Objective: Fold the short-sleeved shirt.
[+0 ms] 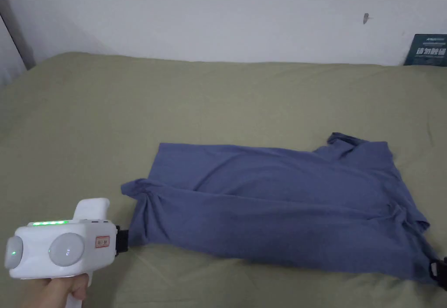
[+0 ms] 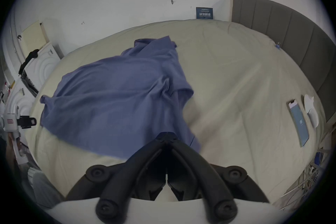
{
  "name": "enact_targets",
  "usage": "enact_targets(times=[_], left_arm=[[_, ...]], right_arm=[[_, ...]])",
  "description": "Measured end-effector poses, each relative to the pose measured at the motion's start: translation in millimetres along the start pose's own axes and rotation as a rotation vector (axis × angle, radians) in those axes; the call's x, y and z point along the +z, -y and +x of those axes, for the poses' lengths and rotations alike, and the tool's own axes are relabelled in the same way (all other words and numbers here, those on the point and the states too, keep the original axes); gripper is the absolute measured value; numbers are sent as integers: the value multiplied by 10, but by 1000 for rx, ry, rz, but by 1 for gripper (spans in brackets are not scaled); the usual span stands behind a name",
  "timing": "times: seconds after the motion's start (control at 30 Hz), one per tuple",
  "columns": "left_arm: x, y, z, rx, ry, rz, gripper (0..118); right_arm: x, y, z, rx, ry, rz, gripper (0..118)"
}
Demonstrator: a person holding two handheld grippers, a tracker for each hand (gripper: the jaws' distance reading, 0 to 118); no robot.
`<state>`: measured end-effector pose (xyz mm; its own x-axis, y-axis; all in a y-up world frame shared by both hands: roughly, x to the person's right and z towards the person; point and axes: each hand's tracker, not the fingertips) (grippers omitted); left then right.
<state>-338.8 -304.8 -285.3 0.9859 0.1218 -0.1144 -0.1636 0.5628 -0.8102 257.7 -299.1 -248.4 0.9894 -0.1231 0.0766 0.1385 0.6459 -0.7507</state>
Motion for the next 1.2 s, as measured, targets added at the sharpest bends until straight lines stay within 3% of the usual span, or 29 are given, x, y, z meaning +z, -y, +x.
enact_targets(times=[0.03,0.07,0.1,0.37,0.47,0.5,0.53,0.57,0.6,0.63,0.67,0.77,0.8,0.87,0.9,0.93,1.03,1.2], left_arm=[[-25,-17,25,3,1,-2,36],[-49,-41,40,0,-2,-6,82],[-89,-73,45,-4,-1,-21,118],[-534,-176,196,-23,-62,-55,113],[-471,-162,227,-40,-58,-36,56],[-442,-165,224,-38,-6,-19,31],[-430,-163,237,-40,19,-31,9],[-341,-148,327,-33,29,-23,8],[-328,-147,384,-52,-17,-31,8],[-326,-139,412,-97,-25,-27,8],[-321,-122,429,-91,-26,-30,8],[-292,-135,405,-57,-9,-38,8],[-276,-125,398,-48,-7,-35,8],[-284,-160,388,-47,-4,-39,8],[-273,-151,395,-50,-4,-40,8],[-260,-147,400,-54,-5,-42,8],[-228,-174,390,-54,-11,-47,8],[-18,-107,382,-78,-11,-25,8]], right_arm=[[10,18,-5,17,12,0,2],[7,26,33,14,10,3,2],[10,21,60,5,4,2,2],[-116,-58,152,-3,-2,-18,2],[-194,-74,218,-1,9,-15,3],[-207,-89,234,-5,12,-14,22],[-218,-113,251,-14,11,-18,61],[-251,-132,265,-30,-1,-34,101],[-281,-122,265,-43,-7,-37,117],[-253,-106,279,-75,-7,74,113],[-288,-109,259,-58,-21,-9,112],[-448,-111,202,-50,-31,-47,108],[-516,-105,176,-28,-27,-78,84],[-589,-137,152,-6,-18,-86,22],[-589,-139,135,11,-7,-81,14],[-561,-136,133,13,-50,-67,12],[-431,-154,61,42,-26,-75,10],[-163,-138,157,20,-55,-57,10]])
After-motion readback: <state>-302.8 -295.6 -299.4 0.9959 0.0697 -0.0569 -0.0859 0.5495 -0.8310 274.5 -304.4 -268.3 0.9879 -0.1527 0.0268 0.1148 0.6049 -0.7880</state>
